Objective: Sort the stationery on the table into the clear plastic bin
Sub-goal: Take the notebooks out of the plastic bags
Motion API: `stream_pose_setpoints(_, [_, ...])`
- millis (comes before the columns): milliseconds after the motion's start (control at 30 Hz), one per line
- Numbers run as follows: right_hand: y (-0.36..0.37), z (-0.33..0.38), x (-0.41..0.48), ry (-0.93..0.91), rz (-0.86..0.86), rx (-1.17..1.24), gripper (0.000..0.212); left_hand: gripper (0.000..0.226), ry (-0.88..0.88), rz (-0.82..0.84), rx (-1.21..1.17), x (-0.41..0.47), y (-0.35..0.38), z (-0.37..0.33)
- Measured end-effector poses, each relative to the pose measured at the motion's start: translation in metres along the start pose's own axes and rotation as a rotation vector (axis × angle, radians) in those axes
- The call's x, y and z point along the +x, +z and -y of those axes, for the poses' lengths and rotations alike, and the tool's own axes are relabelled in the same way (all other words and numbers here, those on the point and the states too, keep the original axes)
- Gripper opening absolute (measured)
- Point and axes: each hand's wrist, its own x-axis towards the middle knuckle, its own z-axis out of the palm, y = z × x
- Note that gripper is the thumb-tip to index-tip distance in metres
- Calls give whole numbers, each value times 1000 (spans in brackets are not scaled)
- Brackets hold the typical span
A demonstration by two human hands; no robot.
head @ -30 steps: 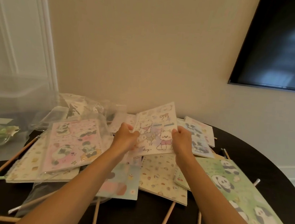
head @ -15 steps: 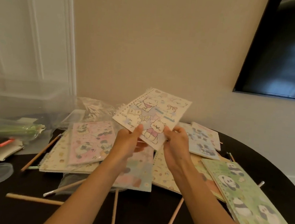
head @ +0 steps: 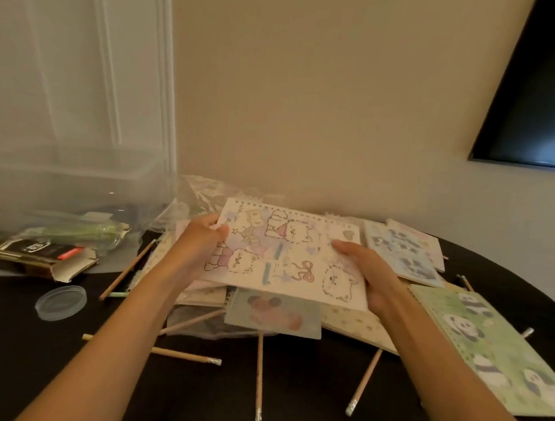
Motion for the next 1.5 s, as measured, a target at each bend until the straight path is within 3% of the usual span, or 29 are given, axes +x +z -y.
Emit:
stream_pose_setpoints(133, [-3, 6, 3, -113, -162, -188, 25, 24, 29, 38, 253, 7, -2, -2])
stream_pose_setpoints(200, [-9, 3, 10, -122, -207, -29, 40, 37, 3, 72, 417, 14, -7, 5])
stream_pose_setpoints(267, [-15, 0, 14, -90, -215, 116, 52, 55, 15, 210, 665, 18, -13, 13])
stream_pose_setpoints(367, [-17, -2, 6, -17, -191, 89, 52, 83, -16, 516, 996, 14, -13, 26])
stream_pose_setpoints(400, [-18, -2, 3, 14, -163, 69, 52, 87, -2, 549, 1086, 17, -13, 34])
stream_pose_setpoints(467, [-19, 0, -4, 86, -92, -2, 31, 83, 36, 468, 1259, 25, -13, 52])
stream_pose_setpoints(633, [-24, 6, -9, 106, 33, -350, 15, 44, 115, 177, 1294, 27, -11, 58])
stream_pose_setpoints(767, [-18, 6, -13, 50, -10, -409, 27, 23, 212, 76, 1310, 26, -1, 38])
stream_pose_setpoints(833, [-14, 7, -16, 30, -82, -343, 28, 20, 238, 58, 1281, 26, 5, 30])
stream_pose_setpoints(1000, [-16, 1, -9, -21, -290, 46, 60, 29, 114, 56, 1317, 9, 20, 10])
stream_pose_setpoints(1133, [-12, -7, -10, -116, -362, 17, 52, 30, 16, 116, 1409, 1, 26, 7])
stream_pose_setpoints(1267, [9, -28, -3, -226, -453, 31, 34, 30, 58, 159, 1423, -2, 34, 13])
stream_pose_setpoints(1500, [22, -40, 10, -170, -450, 319, 39, 28, 55, 147, 1344, -4, 23, 14])
